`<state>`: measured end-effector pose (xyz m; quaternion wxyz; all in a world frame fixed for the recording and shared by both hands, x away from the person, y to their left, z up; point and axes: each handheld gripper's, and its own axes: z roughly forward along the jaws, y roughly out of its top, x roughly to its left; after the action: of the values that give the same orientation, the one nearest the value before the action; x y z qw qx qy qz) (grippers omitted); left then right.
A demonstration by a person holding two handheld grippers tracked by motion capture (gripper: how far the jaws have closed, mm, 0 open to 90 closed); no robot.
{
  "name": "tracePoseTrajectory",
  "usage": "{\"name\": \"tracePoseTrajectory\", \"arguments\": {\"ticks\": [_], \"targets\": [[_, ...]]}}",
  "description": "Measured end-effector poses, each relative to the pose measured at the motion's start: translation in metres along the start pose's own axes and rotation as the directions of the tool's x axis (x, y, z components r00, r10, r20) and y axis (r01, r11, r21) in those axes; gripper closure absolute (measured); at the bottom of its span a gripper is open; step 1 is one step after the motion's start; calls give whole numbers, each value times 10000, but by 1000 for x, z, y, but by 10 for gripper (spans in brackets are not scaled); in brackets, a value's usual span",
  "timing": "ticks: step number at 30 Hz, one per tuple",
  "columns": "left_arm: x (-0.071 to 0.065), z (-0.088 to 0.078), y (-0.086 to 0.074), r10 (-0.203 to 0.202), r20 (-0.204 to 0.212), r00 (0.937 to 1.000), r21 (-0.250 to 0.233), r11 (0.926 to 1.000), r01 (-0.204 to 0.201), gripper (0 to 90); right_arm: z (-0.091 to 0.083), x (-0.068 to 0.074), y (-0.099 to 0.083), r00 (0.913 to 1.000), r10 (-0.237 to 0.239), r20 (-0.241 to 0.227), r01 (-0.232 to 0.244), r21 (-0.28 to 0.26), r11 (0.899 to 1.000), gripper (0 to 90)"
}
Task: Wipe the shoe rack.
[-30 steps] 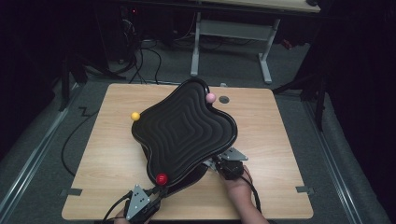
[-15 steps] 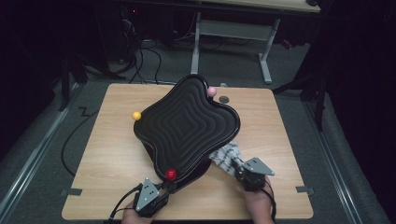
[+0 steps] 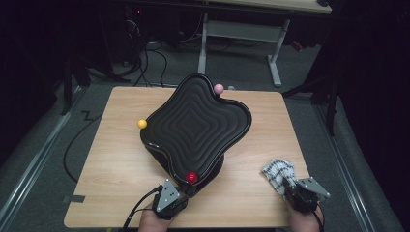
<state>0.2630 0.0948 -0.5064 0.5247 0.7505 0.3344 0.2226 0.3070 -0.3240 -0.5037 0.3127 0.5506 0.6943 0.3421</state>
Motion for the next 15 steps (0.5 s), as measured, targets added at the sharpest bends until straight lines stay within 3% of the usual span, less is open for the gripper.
{"name": "tracePoseTrajectory", "arguments": {"ticks": [2, 5, 9, 13, 15], "targets": [[0, 0, 0, -9, -12, 10000, 1, 10000, 9, 744, 4, -3, -2, 9998, 164, -127, -161, 237, 9996, 656], [-1, 1, 0, -35, -35, 10000, -37, 10000, 34, 744, -1, 0, 3, 9994, 164, -292, -167, -101, 9998, 519], [-4, 9, 4, 18, -16, 10000, 15, 10000, -18, 744, -16, 10, 16, 9995, -201, -261, 171, -1108, 9937, 422], [-9, 22, 11, 123, -12, 9999, 237, 9996, -122, 745, -27, 23, 24, 9990, -399, -187, 359, -1783, 9833, 350], [-13, 32, 15, 104, -18, 9999, 264, 9996, -104, 744, -30, 31, 26, 9981, -486, -371, 403, -1991, 9791, 348]]}}
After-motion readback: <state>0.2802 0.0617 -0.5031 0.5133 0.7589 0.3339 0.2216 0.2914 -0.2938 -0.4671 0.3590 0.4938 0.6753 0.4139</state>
